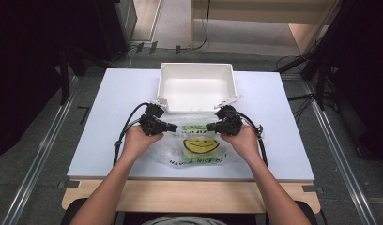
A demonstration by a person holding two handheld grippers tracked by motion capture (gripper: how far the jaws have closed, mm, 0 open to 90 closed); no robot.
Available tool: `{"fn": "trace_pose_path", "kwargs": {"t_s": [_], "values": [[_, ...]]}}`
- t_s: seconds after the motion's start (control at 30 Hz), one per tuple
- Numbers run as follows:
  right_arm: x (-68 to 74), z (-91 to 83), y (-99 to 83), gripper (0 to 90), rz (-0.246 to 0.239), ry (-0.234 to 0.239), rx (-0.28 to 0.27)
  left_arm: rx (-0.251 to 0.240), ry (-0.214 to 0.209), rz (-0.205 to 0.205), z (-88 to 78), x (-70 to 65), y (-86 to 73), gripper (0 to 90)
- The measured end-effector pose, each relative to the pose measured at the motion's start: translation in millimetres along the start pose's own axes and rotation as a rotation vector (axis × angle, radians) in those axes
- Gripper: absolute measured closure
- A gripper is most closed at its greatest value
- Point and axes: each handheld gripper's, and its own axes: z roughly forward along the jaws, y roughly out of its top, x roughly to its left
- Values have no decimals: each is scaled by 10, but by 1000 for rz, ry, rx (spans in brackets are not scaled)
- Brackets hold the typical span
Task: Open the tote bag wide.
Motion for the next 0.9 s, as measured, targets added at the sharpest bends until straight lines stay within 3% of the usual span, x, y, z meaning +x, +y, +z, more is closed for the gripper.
{"fn": "trace_pose_path", "kwargs": {"t_s": [0.4, 0.7, 0.9], "values": [[-54, 120, 159, 900, 0, -23, 3, 13, -5, 0, 22, 2, -57, 899], [-219, 229, 282, 900, 31, -32, 6, 21, -13, -2, 17, 8, -102, 895], [-324, 318, 264, 900, 57, -37, 16, 19, -25, 1, 32, -9, -123, 897]]}}
